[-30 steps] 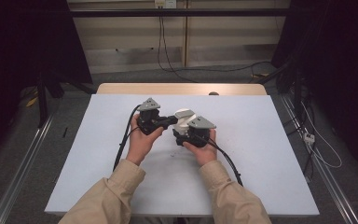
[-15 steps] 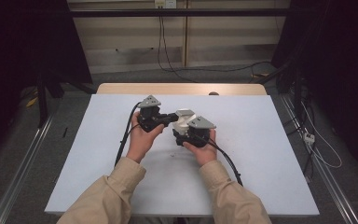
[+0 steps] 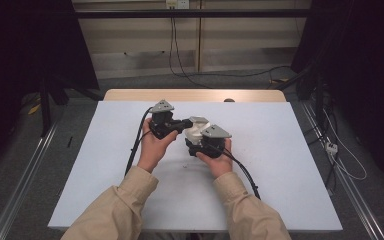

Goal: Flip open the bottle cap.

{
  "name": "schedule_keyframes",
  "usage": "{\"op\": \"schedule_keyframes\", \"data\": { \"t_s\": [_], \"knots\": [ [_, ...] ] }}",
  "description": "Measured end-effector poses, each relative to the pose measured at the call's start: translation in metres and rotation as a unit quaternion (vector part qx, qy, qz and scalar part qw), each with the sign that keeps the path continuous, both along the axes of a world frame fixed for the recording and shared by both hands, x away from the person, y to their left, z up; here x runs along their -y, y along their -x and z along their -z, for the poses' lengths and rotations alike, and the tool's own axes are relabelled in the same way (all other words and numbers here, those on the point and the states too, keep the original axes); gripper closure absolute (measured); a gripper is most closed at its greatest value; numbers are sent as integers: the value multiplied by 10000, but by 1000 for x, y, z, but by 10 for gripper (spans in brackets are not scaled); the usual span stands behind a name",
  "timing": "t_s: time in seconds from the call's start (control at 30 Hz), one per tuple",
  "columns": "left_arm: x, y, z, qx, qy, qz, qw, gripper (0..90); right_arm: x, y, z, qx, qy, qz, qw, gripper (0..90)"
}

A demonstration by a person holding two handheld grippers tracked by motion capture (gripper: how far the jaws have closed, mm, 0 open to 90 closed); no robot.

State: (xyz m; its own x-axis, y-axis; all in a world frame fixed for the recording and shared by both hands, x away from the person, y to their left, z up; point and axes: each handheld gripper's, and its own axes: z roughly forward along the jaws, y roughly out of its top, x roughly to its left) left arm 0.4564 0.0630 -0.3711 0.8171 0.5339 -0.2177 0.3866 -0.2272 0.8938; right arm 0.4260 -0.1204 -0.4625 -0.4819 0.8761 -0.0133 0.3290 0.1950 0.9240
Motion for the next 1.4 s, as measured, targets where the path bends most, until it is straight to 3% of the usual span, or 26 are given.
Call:
{"op": "schedule_keyframes", "data": {
  "t_s": [1.4],
  "knots": [
    [20, -11, -14, 102, 90, 20, 9999, 900, 0, 0, 0, -11, -5, 15, 10000, 188]
  ]
}}
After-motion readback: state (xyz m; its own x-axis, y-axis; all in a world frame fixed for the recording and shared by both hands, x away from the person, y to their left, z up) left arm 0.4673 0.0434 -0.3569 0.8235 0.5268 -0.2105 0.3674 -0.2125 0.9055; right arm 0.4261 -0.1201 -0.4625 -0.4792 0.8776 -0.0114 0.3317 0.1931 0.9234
